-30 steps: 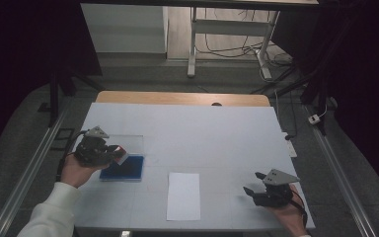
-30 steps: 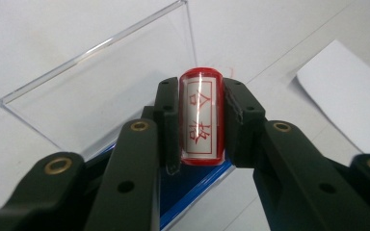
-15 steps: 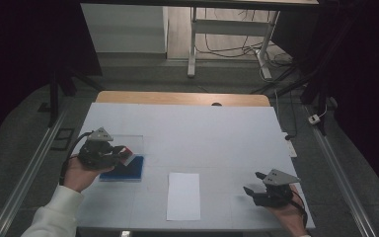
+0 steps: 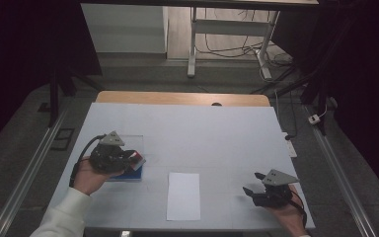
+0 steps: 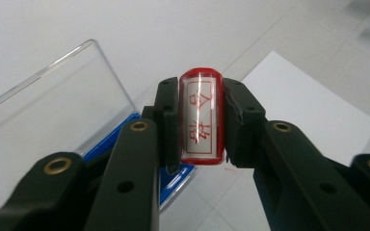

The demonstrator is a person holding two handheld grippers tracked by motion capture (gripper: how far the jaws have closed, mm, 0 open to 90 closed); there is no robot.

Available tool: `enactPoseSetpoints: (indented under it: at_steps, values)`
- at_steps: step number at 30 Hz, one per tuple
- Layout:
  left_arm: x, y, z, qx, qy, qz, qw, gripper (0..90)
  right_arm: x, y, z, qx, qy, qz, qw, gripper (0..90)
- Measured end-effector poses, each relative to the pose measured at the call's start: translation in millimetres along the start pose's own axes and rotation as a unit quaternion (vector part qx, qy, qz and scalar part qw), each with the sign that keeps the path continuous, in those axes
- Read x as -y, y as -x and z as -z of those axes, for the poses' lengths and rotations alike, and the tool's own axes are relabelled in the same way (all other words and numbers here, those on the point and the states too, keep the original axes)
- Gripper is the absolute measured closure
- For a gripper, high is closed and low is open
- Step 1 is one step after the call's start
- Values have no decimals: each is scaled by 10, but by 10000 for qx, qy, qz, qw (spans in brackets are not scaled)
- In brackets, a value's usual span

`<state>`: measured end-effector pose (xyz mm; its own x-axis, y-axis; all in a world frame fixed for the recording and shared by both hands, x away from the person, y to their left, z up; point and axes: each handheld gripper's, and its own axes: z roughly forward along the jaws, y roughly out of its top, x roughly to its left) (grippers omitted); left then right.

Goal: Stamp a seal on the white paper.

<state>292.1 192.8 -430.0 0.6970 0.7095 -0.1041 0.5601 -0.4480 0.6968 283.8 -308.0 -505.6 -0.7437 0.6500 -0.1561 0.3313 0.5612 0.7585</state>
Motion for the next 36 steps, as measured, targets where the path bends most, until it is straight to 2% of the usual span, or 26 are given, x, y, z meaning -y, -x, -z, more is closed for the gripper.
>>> enactPoseSetpoints:
  at_steps: [15,27,36]
  values:
    - [-79,174,-161,230,-98,-180,9995,700,-5,-10,8,-24,66,-22,10000,299]
    - [-130,284,-313,426,-227,-330,9983,699,8,-8,-14,-40,3,-41,10000,299]
    - [-146,388,-381,568,-232,-401,9973,699,2,-20,-13,-48,-1,-7,10000,299]
